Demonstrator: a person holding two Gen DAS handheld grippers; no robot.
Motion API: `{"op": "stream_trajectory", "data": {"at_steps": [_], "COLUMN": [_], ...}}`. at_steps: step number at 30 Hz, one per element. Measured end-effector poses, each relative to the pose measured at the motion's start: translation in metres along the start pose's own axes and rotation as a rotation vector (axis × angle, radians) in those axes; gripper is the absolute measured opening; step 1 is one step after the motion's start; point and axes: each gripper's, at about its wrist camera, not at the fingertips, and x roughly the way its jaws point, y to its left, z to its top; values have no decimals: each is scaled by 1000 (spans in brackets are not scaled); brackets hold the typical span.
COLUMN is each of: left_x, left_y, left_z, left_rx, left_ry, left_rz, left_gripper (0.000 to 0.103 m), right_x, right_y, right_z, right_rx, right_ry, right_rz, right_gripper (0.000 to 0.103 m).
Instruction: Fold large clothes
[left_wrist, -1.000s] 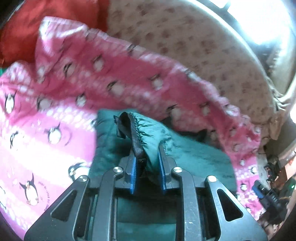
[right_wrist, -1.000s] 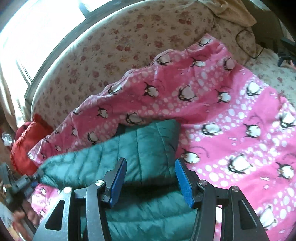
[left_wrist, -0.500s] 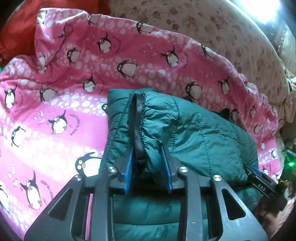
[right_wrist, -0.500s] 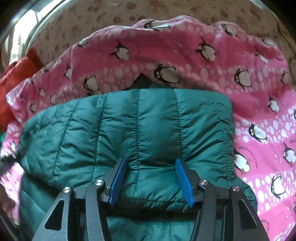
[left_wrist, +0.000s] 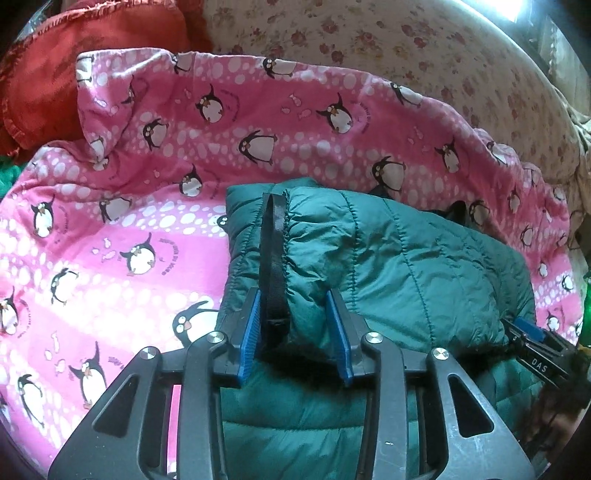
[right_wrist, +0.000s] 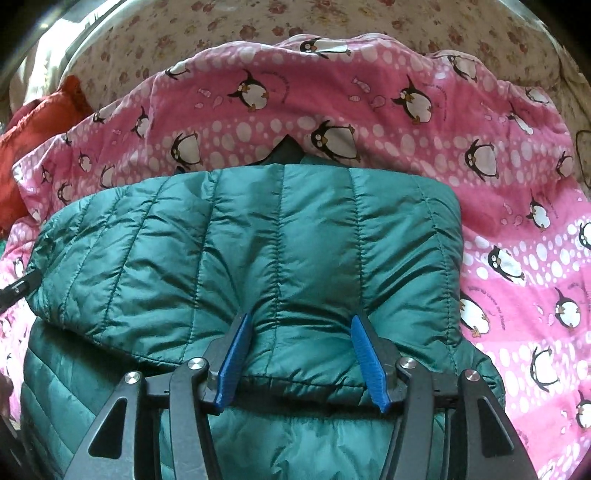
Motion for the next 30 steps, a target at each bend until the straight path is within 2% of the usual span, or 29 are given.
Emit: {"op": "stream_trajectory", "data": {"at_steps": [8, 13, 15, 16, 17, 19, 24, 30], "left_x": [-24, -41, -46, -47, -49, -48, -19, 35], "left_y": [2, 5, 7, 8, 9, 7, -12, -10], "left_z": [1, 9, 12, 12, 12, 13, 19, 20], "left_rx": [20, -20, -60, -76, -106, -127, -50, -34], "left_ry": [-50, -108, -131, -142, -169, -194, -137, -25], "left_rz": [19, 1, -23, -33, -52, -62, -4, 79], "left_gripper": [35, 35, 45, 63, 73, 74, 74, 74], "right_x": [-15, -49, -60, -61, -61, -55, -28, 2], "right_y": [3, 11, 21, 25, 30, 42, 64, 78], "right_z": [2, 11, 18, 20, 23, 29, 31, 18], "right_rx": [-15, -11, -31, -38, -45, -53, -65, -77], "right_ry": [24, -74, -105, -110, -113, -107, -67, -29], "right_rz": [-16, 43, 62, 70, 81, 100, 110, 92], "right_gripper": [54, 54, 54, 54, 54, 54, 54, 55]}}
